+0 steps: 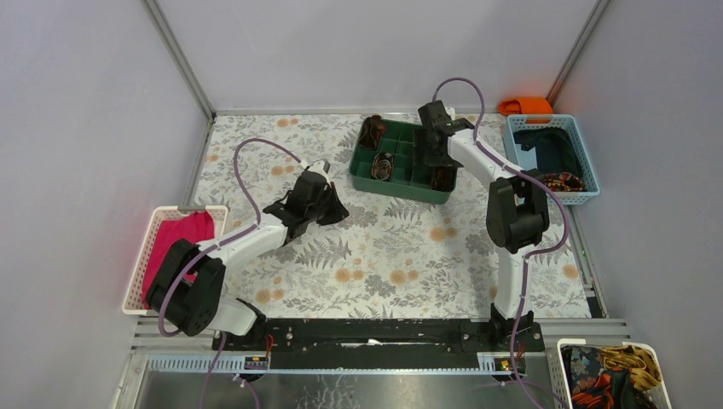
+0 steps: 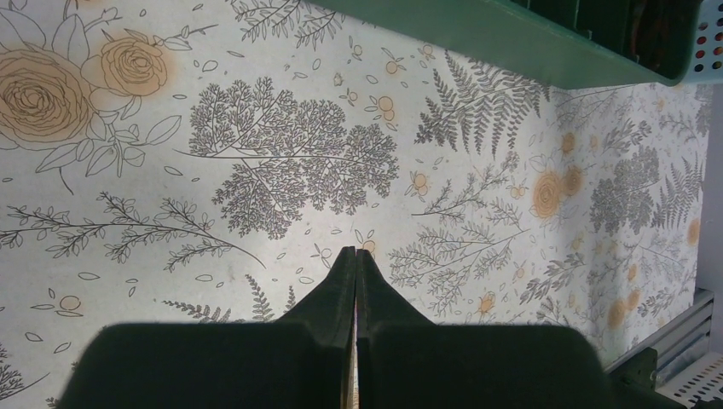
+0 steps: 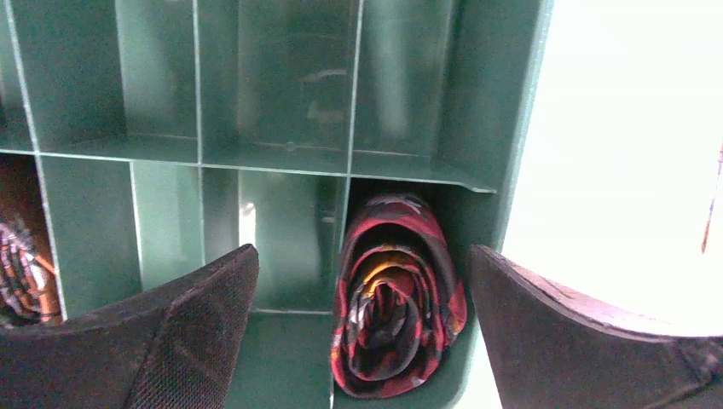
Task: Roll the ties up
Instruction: Reset both arms
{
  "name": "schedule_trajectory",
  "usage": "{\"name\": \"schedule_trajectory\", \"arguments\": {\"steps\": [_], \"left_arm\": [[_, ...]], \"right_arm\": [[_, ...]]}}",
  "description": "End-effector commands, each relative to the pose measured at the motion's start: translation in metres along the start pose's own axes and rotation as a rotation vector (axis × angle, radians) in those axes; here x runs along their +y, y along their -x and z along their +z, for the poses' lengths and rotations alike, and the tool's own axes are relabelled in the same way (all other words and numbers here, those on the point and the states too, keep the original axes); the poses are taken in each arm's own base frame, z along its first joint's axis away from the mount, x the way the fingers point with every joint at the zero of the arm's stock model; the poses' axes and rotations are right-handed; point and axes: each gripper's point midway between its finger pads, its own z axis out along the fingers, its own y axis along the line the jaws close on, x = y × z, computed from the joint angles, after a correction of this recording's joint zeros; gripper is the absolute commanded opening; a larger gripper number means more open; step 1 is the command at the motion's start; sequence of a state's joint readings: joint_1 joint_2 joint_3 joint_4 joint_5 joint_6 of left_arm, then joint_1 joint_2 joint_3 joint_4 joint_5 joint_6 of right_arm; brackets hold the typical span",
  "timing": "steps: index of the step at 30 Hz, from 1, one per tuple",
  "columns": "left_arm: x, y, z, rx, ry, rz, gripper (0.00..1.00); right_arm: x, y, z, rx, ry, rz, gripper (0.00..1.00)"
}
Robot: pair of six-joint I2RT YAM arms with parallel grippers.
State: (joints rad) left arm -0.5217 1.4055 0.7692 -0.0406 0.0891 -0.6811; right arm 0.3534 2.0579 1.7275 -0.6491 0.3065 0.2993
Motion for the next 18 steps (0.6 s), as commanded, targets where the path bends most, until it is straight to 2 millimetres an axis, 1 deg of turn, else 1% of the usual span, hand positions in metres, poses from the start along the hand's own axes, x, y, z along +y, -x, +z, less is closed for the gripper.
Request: {"name": "schedule_trajectory", "arguments": {"steps": [1,4,6,13,15,18], "left_arm": [[-0.007,0.011,0.005,-0.023,-0.027,0.02,0.0],[-0.006,0.01,0.006,-0.021,-0.026,0.019,0.0],[-0.006,0.011,0.006,-0.027,-0.022,0.02,0.0],[-0.005,0.015,0.004,-0.041,-0.007,0.021,0.0],[-0.004,0.015,0.005,-0.04,-0.005,0.02,0.0],[-0.004,0.015,0.007,-0.035,-0.006,0.018,0.0]], "right_arm": [[-0.015,0.011,-0.005,-0.04,-0.08,-0.03,1.0],[-0.021,0.014,-0.006,-0.062,-0.113,-0.019,1.0],[-0.022,0.021,-0.01,-0.11,-0.108,-0.001,1.0],[-0.029,0.053,-0.043,-0.243,-0.111,0.065,1.0],[-0.032,0.06,-0.05,-0.268,-0.114,0.077,1.0],[-0.035,0.064,-0.058,-0.291,-0.118,0.083,1.0]]}}
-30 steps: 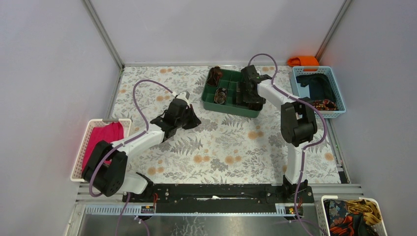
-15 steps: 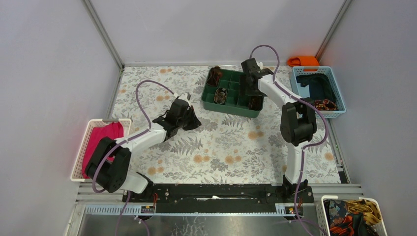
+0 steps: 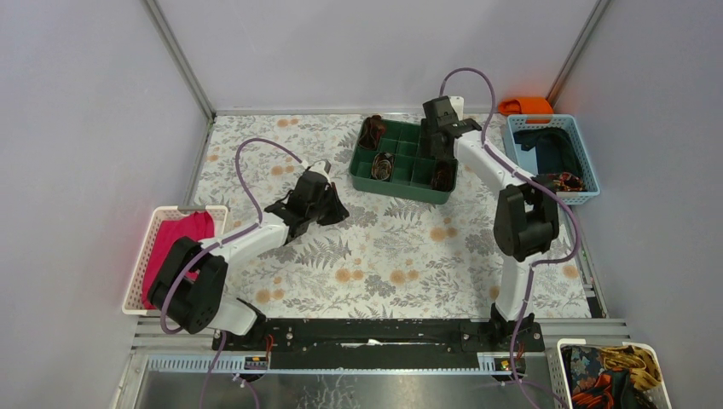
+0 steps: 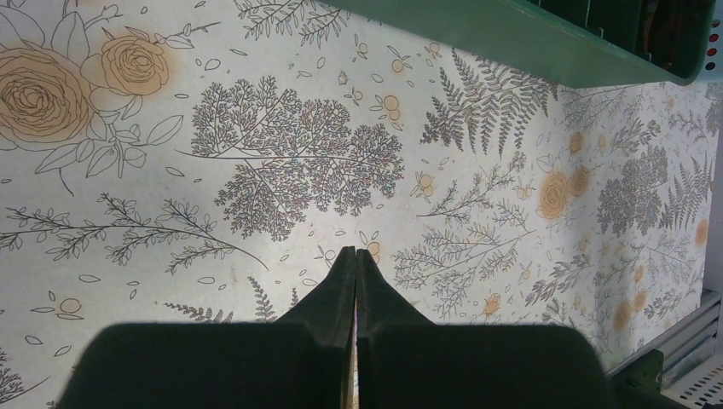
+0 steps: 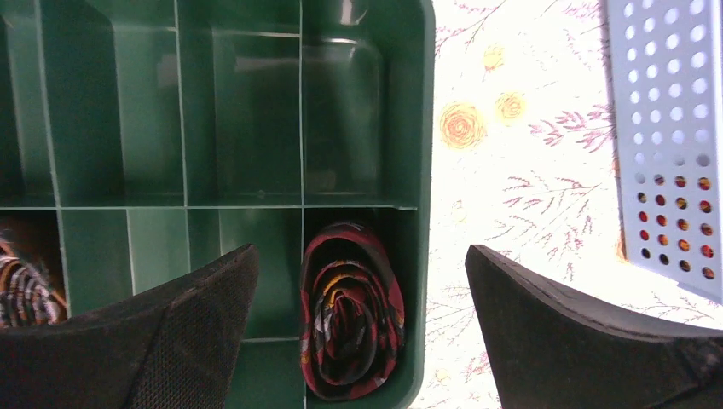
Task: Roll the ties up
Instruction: Reset both arms
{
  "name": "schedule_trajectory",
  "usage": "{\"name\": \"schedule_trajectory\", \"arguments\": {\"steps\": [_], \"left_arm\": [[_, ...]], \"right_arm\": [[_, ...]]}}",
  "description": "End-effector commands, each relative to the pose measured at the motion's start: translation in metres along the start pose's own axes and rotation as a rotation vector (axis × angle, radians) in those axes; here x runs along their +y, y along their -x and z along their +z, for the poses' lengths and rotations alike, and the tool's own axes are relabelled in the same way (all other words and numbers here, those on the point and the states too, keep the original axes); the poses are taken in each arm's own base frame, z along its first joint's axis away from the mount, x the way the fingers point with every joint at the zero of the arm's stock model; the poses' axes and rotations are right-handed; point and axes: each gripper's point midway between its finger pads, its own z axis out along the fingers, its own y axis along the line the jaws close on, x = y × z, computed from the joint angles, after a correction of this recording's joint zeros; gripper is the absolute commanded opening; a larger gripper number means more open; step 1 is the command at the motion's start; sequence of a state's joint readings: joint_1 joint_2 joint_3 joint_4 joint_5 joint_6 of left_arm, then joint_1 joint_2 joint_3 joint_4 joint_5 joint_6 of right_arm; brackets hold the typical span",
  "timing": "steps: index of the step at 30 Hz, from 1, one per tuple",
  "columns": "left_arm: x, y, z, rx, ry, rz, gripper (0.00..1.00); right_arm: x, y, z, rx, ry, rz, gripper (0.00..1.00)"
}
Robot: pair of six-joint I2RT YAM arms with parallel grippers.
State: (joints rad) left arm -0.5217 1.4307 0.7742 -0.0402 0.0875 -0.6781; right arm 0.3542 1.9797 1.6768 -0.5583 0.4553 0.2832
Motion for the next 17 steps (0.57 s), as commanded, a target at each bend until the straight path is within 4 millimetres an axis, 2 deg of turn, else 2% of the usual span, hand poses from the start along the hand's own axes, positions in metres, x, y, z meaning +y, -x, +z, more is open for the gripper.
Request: {"name": "schedule_trajectory", "arguments": {"steps": [1,6,17], "left_arm": [[-0.008,0.018,0.0014,-0.049,-0.019,0.016,0.0],[-0.0067,0.0175,0.0039,-0.044,-0.011,0.015,0.0],[-0.0044,0.0185,0.0042,-0.043,0.007,0.018,0.0]], "right_arm": [[-0.0143,0.0417,-0.034,-0.139,-0.017,0.061,1.0],[-0.0182,0.0429,-0.0376,-0.164,-0.019,0.055,1.0],[-0.0178,0.0376,-0.0328,-0.166,-0.013,0.053,1.0]]}}
